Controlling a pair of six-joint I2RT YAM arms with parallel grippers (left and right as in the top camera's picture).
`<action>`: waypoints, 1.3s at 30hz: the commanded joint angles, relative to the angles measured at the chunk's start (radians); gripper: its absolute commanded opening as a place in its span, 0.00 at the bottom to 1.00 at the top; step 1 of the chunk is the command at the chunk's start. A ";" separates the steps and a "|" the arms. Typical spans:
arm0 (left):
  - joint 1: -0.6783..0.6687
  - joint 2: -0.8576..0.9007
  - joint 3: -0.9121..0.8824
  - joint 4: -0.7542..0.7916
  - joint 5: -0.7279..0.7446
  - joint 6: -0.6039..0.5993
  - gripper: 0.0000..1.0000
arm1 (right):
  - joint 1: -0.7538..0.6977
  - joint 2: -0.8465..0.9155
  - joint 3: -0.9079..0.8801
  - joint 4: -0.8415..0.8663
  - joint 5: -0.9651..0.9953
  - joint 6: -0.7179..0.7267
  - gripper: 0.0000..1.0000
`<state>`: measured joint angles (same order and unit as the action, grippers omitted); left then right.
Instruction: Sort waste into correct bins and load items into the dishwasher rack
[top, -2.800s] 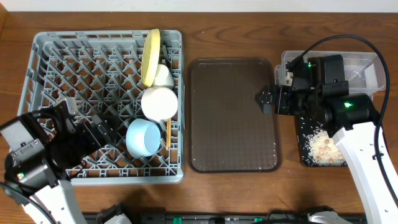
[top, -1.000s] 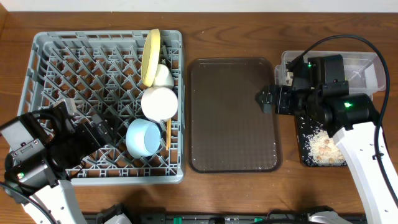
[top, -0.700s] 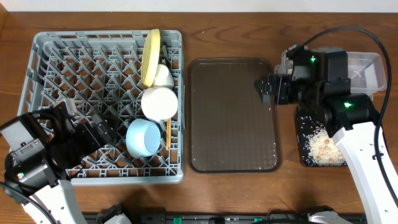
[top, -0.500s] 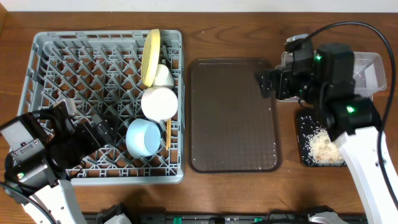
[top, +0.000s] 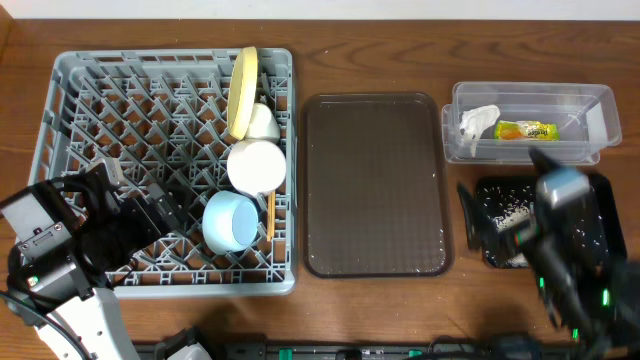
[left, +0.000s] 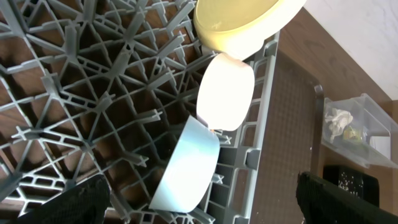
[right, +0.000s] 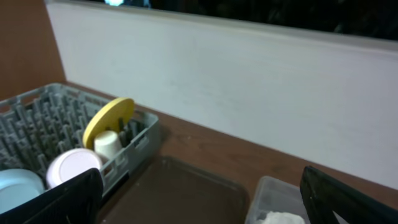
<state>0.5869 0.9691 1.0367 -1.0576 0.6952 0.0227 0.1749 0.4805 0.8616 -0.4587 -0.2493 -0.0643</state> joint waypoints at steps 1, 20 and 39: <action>-0.004 0.003 0.021 -0.003 -0.008 0.002 0.97 | -0.034 -0.141 -0.126 0.006 0.043 -0.020 0.99; -0.004 0.005 0.021 -0.003 -0.008 0.002 0.97 | -0.101 -0.475 -0.767 0.517 0.068 -0.019 0.99; -0.004 0.006 0.021 -0.003 -0.008 0.002 0.97 | -0.102 -0.476 -0.856 0.391 0.171 0.018 0.99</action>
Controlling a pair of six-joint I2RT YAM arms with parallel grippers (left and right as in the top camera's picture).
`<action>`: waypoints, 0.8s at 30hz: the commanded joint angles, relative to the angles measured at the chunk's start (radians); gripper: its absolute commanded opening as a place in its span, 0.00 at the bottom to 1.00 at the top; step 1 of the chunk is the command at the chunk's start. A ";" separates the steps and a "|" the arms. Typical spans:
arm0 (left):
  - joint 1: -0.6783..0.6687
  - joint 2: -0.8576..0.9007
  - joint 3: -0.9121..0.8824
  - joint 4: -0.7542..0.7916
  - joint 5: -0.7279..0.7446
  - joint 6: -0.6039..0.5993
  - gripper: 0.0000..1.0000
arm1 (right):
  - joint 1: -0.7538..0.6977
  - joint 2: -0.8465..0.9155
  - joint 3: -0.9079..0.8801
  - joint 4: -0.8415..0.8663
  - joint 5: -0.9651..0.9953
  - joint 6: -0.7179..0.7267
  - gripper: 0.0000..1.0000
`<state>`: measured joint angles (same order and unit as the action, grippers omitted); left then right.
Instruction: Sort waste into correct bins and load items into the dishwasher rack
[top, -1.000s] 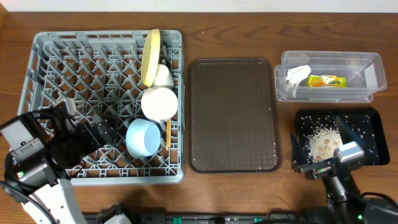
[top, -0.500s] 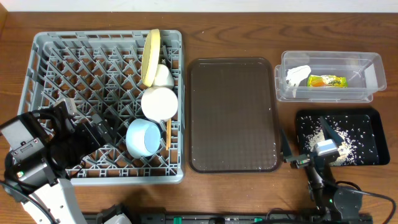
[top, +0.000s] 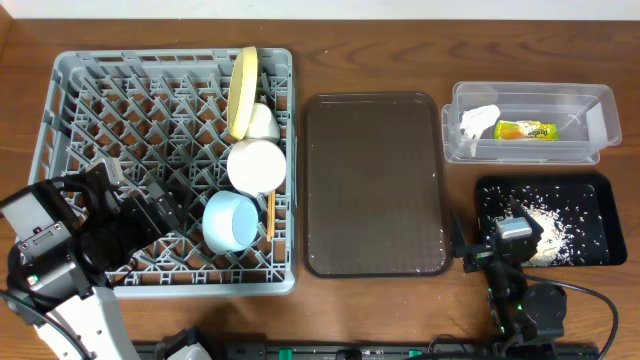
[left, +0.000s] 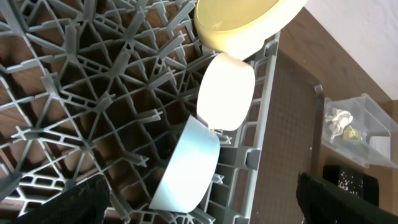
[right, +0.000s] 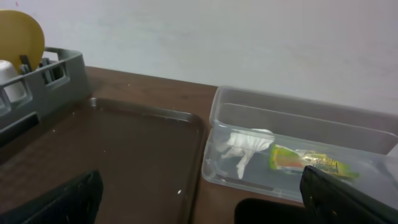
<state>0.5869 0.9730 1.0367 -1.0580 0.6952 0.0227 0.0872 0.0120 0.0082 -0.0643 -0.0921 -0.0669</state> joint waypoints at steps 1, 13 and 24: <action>-0.004 0.003 0.021 -0.002 -0.008 0.002 0.97 | -0.014 -0.007 -0.003 -0.004 0.013 0.021 0.99; -0.004 0.006 0.021 -0.002 -0.008 0.002 0.97 | -0.014 -0.006 -0.003 -0.004 0.013 0.021 0.99; -0.004 0.006 0.021 -0.002 -0.008 0.002 0.97 | -0.014 -0.006 -0.003 -0.004 0.013 0.021 0.99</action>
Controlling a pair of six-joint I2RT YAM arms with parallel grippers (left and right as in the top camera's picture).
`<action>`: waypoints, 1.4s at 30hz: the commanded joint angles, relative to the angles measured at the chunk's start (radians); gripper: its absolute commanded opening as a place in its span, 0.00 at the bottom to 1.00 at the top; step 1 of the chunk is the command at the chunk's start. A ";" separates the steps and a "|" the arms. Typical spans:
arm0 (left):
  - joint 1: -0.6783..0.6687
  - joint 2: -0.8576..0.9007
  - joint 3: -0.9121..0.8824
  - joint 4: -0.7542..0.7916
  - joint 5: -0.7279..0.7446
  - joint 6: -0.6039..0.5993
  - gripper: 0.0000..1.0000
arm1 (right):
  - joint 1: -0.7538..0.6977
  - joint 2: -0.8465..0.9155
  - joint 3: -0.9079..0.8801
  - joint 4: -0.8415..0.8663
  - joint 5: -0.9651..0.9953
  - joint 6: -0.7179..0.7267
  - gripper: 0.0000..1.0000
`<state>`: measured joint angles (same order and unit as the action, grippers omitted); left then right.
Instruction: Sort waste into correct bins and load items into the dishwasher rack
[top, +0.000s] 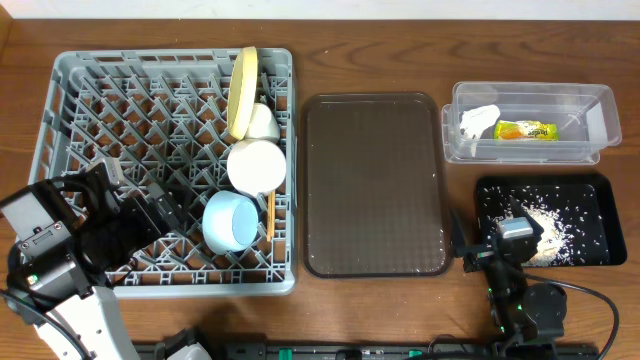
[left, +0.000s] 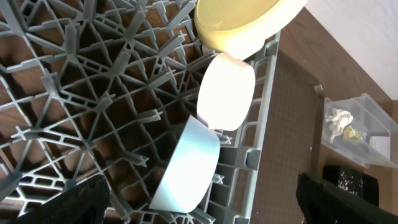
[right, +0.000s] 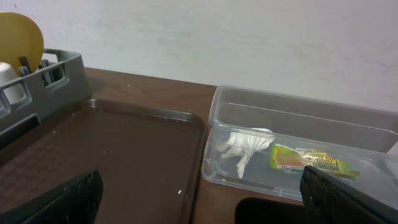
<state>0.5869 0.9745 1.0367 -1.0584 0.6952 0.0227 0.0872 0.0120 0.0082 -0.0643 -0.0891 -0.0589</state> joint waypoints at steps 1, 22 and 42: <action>-0.004 0.005 0.021 -0.002 -0.008 0.002 0.97 | -0.014 -0.006 -0.003 -0.004 0.010 0.013 0.99; -0.453 -0.389 -0.100 0.027 -0.008 0.002 0.97 | -0.014 -0.006 -0.003 -0.004 0.010 0.013 0.99; -0.567 -0.972 -0.627 1.076 -0.134 0.010 0.97 | -0.014 -0.006 -0.003 -0.004 0.010 0.013 0.99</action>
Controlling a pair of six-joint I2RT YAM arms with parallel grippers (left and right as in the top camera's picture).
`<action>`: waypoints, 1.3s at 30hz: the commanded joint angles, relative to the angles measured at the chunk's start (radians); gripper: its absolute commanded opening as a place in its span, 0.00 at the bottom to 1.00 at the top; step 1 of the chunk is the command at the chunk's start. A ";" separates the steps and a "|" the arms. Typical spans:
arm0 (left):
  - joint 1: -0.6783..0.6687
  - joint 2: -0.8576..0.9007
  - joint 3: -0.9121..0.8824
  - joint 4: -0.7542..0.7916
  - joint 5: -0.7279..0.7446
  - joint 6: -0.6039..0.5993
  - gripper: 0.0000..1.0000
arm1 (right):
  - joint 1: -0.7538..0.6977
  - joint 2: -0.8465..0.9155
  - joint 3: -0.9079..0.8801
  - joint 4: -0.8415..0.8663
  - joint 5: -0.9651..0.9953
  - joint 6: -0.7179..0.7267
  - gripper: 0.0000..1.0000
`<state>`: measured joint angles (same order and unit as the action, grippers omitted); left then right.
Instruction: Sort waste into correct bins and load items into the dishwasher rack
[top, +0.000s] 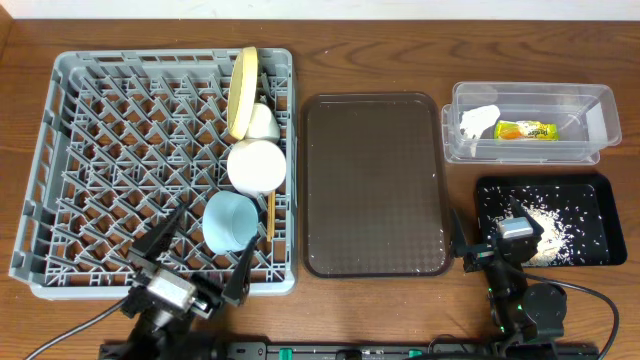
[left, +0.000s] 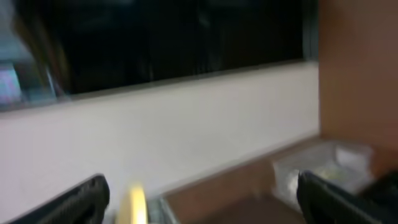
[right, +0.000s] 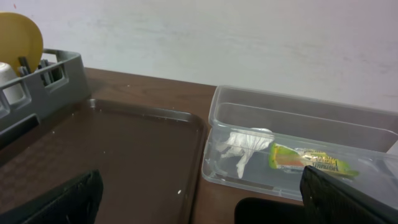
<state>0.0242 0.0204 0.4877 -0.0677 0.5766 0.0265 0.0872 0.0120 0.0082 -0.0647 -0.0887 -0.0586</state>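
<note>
The grey dishwasher rack holds an upright yellow plate, two white cups and a light blue bowl along its right side. The clear bin contains a crumpled tissue and a yellow wrapper. Scattered rice lies in the black bin. My left gripper sits low at the rack's front edge, open and holding nothing; its wrist view is blurred. Also open and bare, my right gripper rests low by the black bin's front left corner. The right wrist view shows the tissue and wrapper.
A brown serving tray lies between the rack and the bins, with a few crumbs on it. A wooden stick stands beside the blue bowl. A white wall runs behind the table.
My left arm has left its place over the rack's front left corner and now sits low at the table's front edge. Its camera now faces the wall. The right arm has not moved.
First my right arm was raised over the black bin and my left arm hung over the rack's front left part. The right arm then sat low at the front edge and stayed there. The left arm held still until now, when it also sits at the front edge.
</note>
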 joint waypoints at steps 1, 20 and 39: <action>-0.004 -0.018 -0.110 0.137 -0.022 0.006 0.97 | -0.014 -0.006 -0.003 -0.003 0.010 0.013 0.99; -0.004 -0.018 -0.484 0.297 -0.313 0.004 0.97 | -0.014 -0.006 -0.003 -0.003 0.010 0.013 0.99; -0.004 -0.019 -0.484 0.008 -0.458 -0.002 0.97 | -0.014 -0.006 -0.003 -0.003 0.010 0.013 0.99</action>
<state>0.0242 0.0109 0.0219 -0.0257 0.1410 0.0254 0.0868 0.0120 0.0078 -0.0643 -0.0883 -0.0586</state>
